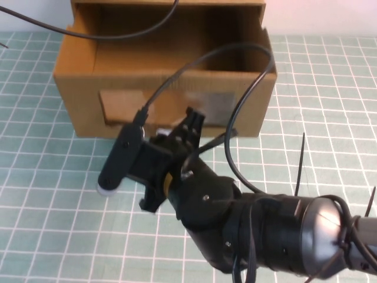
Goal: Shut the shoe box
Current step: Close the shoe box with your right arm
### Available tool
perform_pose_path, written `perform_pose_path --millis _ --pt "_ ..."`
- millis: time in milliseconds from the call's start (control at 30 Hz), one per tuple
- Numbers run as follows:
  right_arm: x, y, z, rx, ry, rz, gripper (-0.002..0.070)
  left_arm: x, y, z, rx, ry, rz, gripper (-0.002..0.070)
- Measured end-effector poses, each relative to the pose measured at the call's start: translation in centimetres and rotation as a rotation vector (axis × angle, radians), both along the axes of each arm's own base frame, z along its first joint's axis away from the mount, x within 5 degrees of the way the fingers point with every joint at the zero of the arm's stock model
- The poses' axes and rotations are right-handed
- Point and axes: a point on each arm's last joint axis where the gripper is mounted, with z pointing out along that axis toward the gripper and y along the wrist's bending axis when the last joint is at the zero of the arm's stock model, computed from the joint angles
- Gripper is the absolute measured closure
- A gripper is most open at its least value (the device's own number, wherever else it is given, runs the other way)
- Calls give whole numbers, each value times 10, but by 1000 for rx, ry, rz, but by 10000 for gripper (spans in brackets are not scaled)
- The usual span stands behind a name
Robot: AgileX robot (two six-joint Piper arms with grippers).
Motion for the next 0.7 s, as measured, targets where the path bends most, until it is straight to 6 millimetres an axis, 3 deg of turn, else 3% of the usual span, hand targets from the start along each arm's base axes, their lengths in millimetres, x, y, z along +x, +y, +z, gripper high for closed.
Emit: perform_pose_path --millis 133,300,533,700 --pt "7 1 13 38 -51 -14 690 0 0 0 -1 1 1 680" --pt "32 -4 24 94 -45 -18 691 0 0 0 -4 3 -1 680" --pt "75 -2 11 145 32 12 692 -1 0 2 -6 -3 0 680" --pt "101 -7 13 149 -2 -32 692 -2 -1 2 -9 7 -10 680"
